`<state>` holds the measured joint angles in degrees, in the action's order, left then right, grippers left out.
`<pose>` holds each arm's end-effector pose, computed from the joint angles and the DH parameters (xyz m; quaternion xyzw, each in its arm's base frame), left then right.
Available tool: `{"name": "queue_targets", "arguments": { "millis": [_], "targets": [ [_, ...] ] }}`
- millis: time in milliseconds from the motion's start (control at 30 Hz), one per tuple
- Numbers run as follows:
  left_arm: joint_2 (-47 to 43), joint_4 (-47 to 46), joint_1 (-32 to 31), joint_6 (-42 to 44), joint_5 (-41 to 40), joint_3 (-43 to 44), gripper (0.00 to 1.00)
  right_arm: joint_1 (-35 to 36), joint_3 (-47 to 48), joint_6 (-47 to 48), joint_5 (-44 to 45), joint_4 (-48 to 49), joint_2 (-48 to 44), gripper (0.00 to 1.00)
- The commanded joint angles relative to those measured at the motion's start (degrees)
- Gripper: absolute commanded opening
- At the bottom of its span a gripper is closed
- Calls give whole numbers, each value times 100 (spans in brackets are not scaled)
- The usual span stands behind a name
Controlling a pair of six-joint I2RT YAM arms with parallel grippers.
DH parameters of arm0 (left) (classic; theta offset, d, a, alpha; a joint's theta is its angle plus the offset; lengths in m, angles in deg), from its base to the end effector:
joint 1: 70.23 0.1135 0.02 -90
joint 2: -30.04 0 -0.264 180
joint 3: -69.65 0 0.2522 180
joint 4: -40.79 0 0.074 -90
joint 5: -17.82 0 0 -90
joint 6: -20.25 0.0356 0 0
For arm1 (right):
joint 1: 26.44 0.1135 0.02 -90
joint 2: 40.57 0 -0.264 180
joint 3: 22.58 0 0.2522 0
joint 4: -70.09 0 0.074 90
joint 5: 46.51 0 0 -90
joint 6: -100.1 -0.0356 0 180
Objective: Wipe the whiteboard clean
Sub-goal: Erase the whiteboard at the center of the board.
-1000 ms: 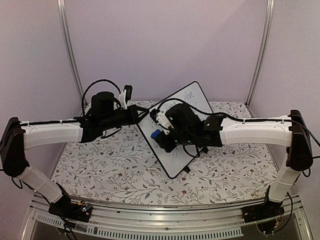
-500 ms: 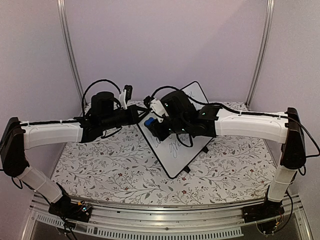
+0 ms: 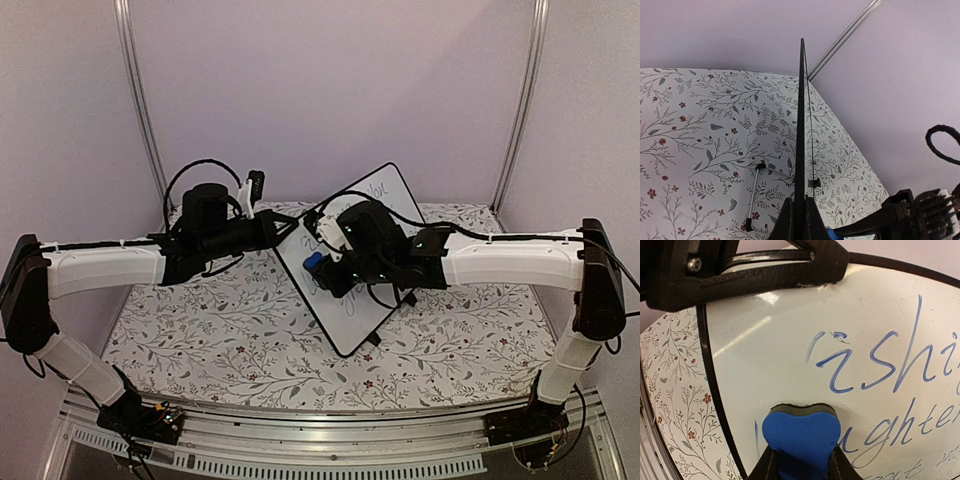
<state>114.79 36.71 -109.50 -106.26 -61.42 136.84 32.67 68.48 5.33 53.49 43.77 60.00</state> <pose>0.2608 -0.2218 0.2749 0.0769 0.7801 -0.4367 0.4413 0.2135 0.3449 0.2675 -0.3697 0.8072 0.1741 0.4260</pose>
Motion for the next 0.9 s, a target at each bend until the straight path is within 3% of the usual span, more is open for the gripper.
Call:
{"name": "queue_targets", "arguments": {
  "millis": [0, 333, 867],
  "targets": [
    [4, 128, -189, 48, 488, -78, 0, -93, 284, 5, -47, -212, 184, 19],
    [-1, 124, -196, 43, 522, -68, 0, -97, 1381, 202, -544, -382, 681, 19],
    [-49, 148, -200, 52, 481, -77, 0, 65, 335, -140, -623, -211, 331, 19]
  ]
}}
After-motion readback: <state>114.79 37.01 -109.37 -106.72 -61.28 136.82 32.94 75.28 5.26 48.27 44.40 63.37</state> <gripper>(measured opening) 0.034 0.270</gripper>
